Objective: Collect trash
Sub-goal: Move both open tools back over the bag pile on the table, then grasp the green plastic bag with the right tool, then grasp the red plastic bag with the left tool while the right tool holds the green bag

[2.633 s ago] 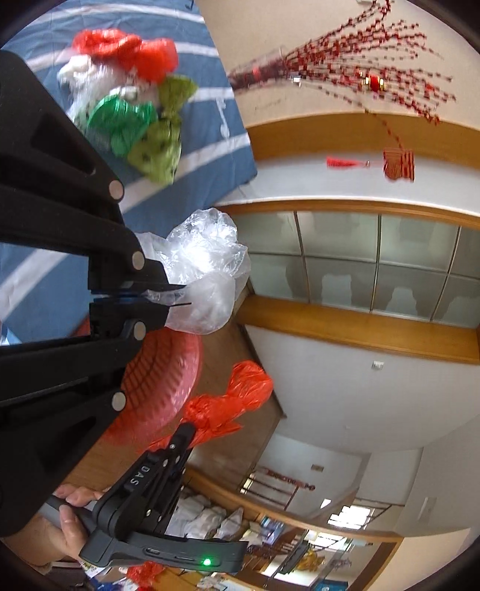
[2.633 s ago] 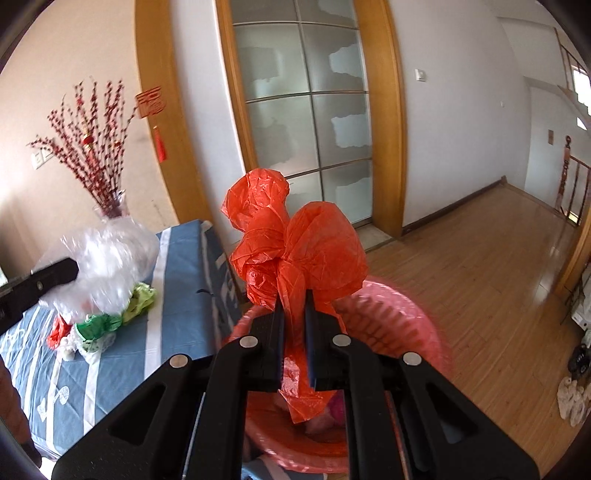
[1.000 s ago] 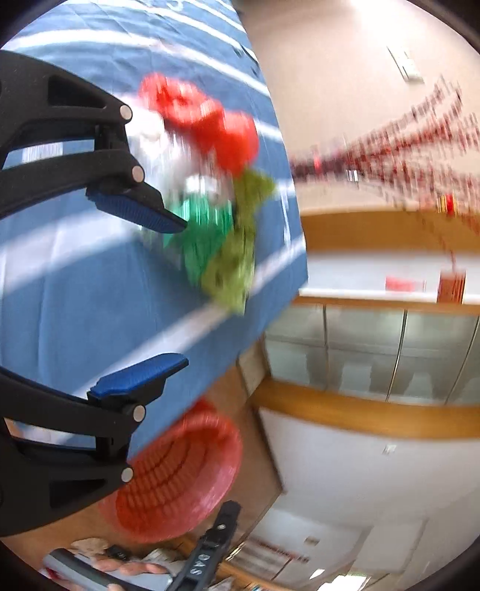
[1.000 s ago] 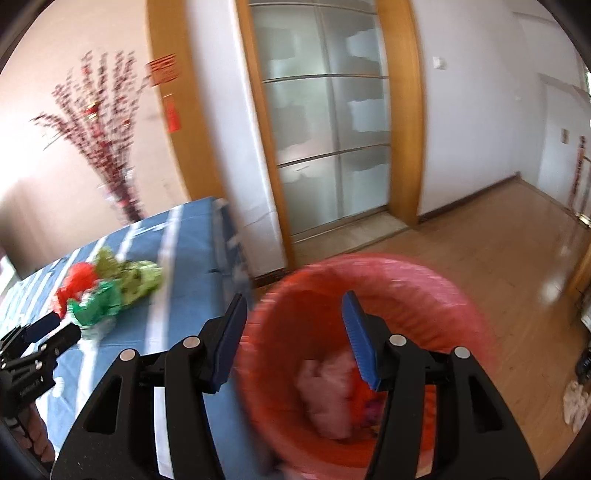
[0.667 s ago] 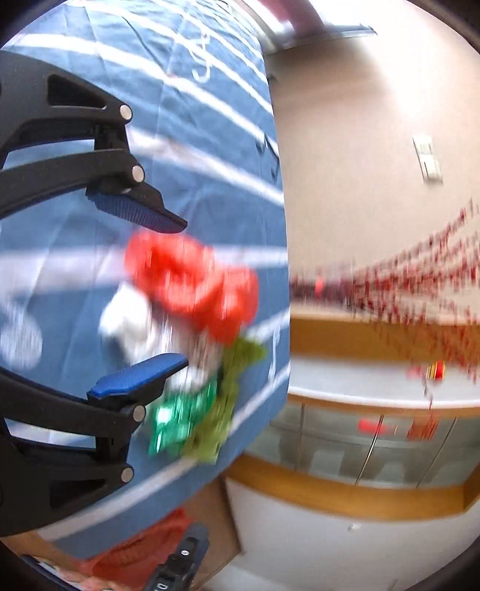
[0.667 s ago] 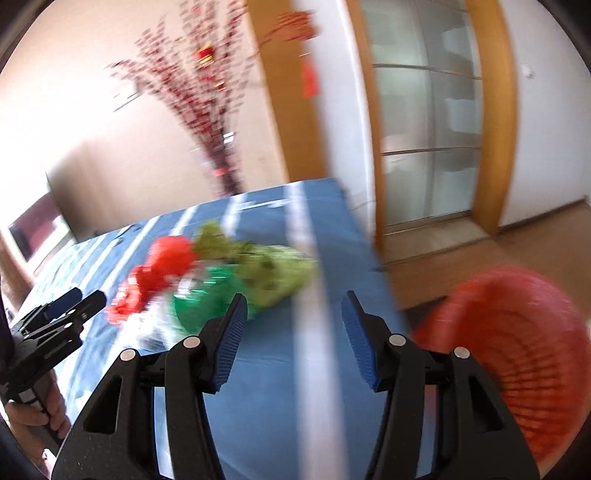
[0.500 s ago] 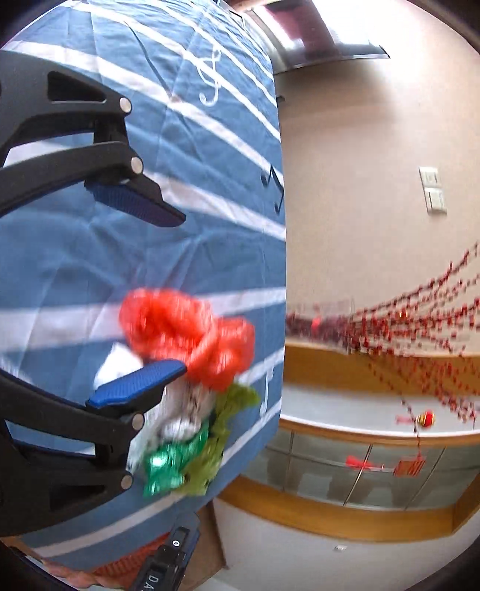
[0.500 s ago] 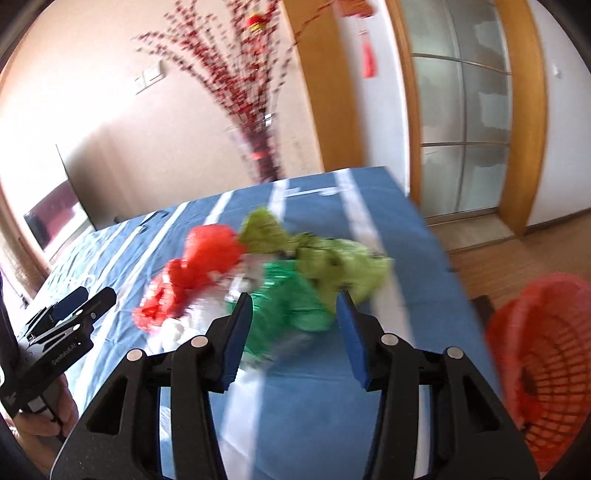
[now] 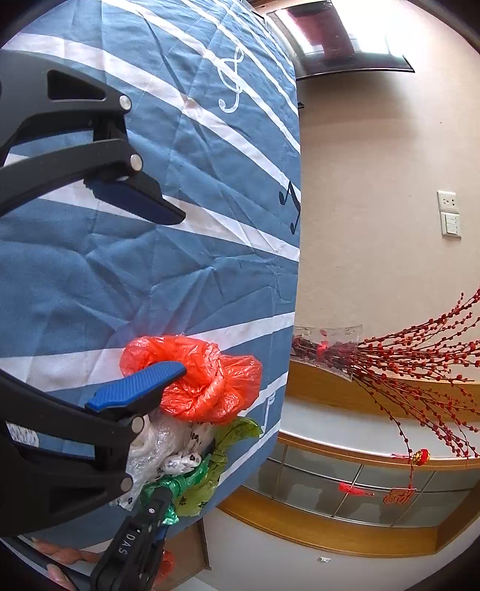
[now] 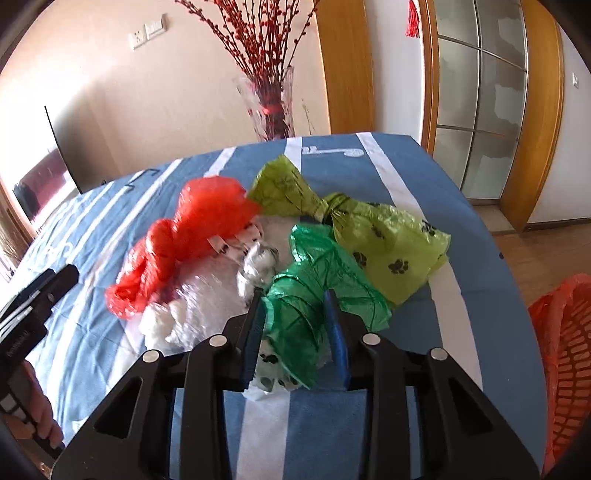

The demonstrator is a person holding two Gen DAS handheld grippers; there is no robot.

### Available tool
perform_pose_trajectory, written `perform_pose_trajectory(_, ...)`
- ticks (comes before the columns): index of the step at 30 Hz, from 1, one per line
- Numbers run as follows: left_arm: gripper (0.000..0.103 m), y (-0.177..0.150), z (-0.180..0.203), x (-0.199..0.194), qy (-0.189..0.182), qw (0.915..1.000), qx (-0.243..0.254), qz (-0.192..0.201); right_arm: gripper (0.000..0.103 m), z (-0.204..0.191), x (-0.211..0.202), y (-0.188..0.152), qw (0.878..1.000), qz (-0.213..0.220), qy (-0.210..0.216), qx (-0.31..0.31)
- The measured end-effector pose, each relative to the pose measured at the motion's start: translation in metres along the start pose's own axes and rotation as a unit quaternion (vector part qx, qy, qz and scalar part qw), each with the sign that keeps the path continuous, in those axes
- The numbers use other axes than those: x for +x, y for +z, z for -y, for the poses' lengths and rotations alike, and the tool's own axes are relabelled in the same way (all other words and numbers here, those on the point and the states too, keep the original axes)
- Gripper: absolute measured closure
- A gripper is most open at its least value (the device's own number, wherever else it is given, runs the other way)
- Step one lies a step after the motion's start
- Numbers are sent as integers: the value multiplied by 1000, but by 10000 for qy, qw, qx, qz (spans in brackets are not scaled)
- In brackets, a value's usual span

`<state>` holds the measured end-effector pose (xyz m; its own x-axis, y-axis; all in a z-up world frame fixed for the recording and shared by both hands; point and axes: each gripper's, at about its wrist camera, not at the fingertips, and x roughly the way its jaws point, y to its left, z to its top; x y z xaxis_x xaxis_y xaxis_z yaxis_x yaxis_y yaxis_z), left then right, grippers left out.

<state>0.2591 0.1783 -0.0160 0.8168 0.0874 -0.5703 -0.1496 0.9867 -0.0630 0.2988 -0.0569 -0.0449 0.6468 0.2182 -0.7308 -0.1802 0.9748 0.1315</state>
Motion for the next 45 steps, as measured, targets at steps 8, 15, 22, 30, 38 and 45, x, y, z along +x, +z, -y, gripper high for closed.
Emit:
perform_pose_trajectory(8,28,2,11,3,-93,9999,142,0,79,1,3,0,10000,0,2,-67)
perform_pose_trajectory(15,28,4,27,10,-145,9995,270,-111,86,1,-12,-1,9997,190,132,-97)
perform_pose_trajectory(22,28,20,57,28,-343,9983,401,-252,86,15,-47,0,9979,571,290,48)
perform_pose_trajectory(30,28,22,86,69,-386,9932,700,-849,86,51,-70,-5,9967,722,134,355)
perform_pose_trajectory(38,85,21,79,85,-302,9931,492,-1016,86,68,-72,-10,9965,691,-55,458)
perform_pose_trajectory(45,90,26,65,63,-310,9964,354,-712,86,92,-84,-15,9938,856,-248,659)
